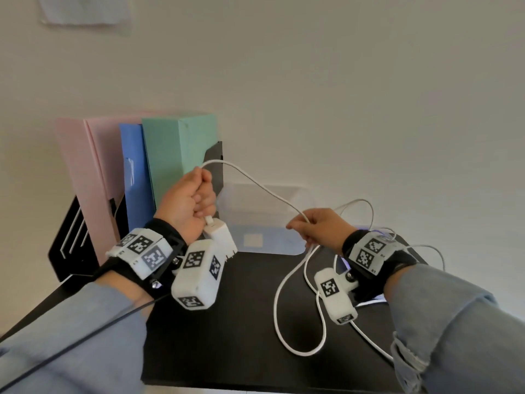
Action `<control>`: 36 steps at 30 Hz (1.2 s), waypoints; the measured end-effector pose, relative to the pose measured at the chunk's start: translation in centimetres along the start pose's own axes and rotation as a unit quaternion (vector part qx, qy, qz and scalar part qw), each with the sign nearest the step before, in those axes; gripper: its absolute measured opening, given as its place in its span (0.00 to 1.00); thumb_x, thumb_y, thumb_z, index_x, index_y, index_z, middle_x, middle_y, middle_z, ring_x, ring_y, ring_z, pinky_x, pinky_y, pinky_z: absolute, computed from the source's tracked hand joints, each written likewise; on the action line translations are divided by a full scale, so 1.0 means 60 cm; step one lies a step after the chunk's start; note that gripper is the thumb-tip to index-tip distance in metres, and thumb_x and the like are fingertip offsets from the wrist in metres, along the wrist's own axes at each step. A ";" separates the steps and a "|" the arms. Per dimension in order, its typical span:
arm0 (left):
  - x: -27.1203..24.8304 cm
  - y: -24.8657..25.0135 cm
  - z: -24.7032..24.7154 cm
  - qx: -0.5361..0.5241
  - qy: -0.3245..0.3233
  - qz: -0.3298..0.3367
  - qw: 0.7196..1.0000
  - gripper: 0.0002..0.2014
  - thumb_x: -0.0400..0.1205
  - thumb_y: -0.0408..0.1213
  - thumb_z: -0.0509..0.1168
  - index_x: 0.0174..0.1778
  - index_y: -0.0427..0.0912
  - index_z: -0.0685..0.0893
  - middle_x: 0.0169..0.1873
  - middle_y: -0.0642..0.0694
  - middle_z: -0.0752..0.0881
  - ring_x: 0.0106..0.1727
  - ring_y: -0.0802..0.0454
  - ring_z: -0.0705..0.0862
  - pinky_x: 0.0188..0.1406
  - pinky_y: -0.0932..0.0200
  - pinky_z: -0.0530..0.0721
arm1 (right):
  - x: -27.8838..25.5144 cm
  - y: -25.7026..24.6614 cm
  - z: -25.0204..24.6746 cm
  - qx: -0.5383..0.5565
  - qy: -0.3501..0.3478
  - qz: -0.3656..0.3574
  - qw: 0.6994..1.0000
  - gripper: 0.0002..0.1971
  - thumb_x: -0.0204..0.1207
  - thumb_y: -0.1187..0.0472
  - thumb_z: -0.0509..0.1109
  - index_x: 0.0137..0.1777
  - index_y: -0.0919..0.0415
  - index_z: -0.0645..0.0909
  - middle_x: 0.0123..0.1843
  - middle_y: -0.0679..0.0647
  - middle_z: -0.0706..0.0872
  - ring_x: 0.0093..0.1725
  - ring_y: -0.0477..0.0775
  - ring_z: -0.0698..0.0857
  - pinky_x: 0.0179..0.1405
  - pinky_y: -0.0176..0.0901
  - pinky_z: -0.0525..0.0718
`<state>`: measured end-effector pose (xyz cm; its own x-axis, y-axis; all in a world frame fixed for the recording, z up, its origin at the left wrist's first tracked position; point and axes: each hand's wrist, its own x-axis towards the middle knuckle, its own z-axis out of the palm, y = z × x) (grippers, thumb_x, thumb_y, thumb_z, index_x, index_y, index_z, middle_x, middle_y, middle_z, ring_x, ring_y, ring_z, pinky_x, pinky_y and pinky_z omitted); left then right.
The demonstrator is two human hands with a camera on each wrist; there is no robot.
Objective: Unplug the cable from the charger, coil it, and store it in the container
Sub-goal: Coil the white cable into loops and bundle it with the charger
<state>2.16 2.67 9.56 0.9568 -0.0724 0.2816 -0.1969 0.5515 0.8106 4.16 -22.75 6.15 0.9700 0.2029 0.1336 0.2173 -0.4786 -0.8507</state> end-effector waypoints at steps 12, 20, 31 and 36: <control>0.009 0.029 -0.006 -0.004 0.056 0.035 0.998 0.16 0.87 0.44 0.49 0.37 0.45 0.75 0.14 0.55 0.70 0.12 0.60 0.60 0.11 0.70 0.58 | -0.010 0.043 -0.005 0.036 0.070 0.082 0.994 0.14 0.82 0.57 0.62 0.59 0.62 0.84 0.32 0.55 0.83 0.26 0.48 0.82 0.29 0.36 0.82; 0.004 -0.004 0.021 0.084 0.050 0.031 0.995 0.15 0.88 0.41 0.50 0.39 0.42 0.77 0.20 0.53 0.83 0.18 0.61 0.74 0.18 0.70 0.70 | -0.015 -0.059 -0.004 -0.411 0.181 -0.098 0.888 0.17 0.83 0.53 0.53 0.64 0.45 0.81 0.52 0.51 0.86 0.55 0.58 0.83 0.46 0.46 0.80; -0.012 -0.053 0.061 0.214 -0.002 0.010 0.977 0.15 0.87 0.41 0.52 0.42 0.40 0.80 0.36 0.45 0.92 0.41 0.51 0.91 0.40 0.62 0.87 | -0.058 -0.146 0.025 -0.538 -0.044 -0.218 0.813 0.15 0.82 0.46 0.56 0.56 0.44 0.83 0.39 0.44 0.79 0.46 0.49 0.77 0.41 0.42 0.69; -0.023 -0.065 0.083 0.281 -0.034 -0.012 0.959 0.12 0.85 0.34 0.55 0.39 0.40 0.81 0.22 0.51 0.86 0.23 0.56 0.83 0.25 0.65 0.81 | -0.055 -0.157 0.025 -0.352 -0.065 -0.237 0.903 0.08 0.73 0.55 0.71 0.46 0.59 0.82 0.38 0.48 0.84 0.38 0.47 0.80 0.42 0.43 0.81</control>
<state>0.53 -3.50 8.57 0.9502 -0.1443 0.2761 -0.2769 0.0148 0.9608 -1.25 -17.65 12.99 0.7396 0.6039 0.2973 0.6637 -0.7277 -0.1731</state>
